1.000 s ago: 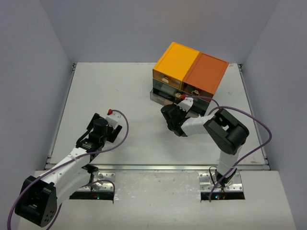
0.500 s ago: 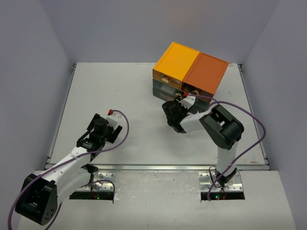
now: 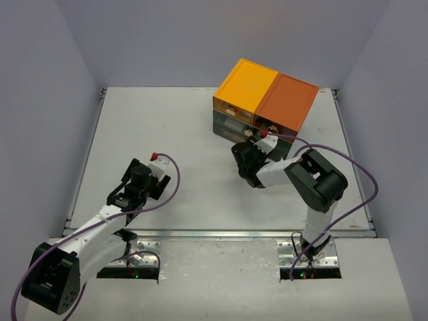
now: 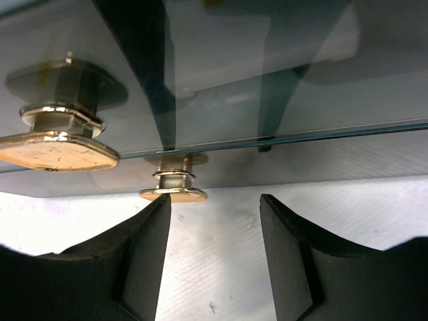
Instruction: Organize the makeup
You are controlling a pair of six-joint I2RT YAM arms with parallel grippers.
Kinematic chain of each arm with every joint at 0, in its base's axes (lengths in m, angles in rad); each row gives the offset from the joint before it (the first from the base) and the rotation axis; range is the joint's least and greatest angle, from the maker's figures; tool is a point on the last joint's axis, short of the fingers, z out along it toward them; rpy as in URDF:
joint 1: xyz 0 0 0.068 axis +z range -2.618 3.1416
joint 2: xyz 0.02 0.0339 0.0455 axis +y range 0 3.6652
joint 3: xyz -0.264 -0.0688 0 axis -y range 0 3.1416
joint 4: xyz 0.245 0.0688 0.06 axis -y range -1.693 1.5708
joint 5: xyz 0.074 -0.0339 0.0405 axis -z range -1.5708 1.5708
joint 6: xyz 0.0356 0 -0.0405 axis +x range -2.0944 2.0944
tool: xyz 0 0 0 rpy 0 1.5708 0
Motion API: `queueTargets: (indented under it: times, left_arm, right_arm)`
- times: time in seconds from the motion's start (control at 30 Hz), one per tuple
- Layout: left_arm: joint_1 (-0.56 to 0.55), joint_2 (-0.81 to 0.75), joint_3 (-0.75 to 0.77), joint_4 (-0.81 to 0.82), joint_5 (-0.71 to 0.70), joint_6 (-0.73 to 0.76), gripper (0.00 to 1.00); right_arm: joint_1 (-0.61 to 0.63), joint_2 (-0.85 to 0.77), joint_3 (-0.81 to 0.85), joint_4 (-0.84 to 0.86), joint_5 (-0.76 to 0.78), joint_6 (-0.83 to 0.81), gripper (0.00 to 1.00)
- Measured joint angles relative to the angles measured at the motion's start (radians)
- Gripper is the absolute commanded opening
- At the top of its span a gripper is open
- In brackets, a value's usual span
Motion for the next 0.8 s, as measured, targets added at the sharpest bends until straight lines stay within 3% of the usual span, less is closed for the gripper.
queueTargets:
  times: [0.37, 0.53, 0.63, 0.67, 0.8]
  left_arm:
    - [0.0, -0.006, 0.0, 0.0, 0.0, 0.0, 1.0]
    - [0.0, -0.037, 0.0, -0.001, 0.0, 0.0, 1.0]
    - [0.0, -0.053, 0.0, -0.001, 0.001, 0.0, 1.0]
    - [0.0, -0.055, 0.0, -0.001, 0.001, 0.0, 1.0]
    - [0.0, -0.06, 0.0, -0.001, 0.0, 0.0, 1.0]
  right_arm:
    - [0.095, -0.207, -0.125, 0.042, -0.063, -0.131, 0.59]
    - [0.169, -0.351, -0.282, 0.045, -0.173, -0.36, 0.66]
    - [0.181, -0.492, -0.347, -0.103, -0.309, -0.506, 0.71]
    - [0.182, -0.559, -0.367, -0.171, -0.359, -0.551, 0.8]
    - [0.181, -0.77, -0.381, -0.419, -0.467, -0.621, 0.86]
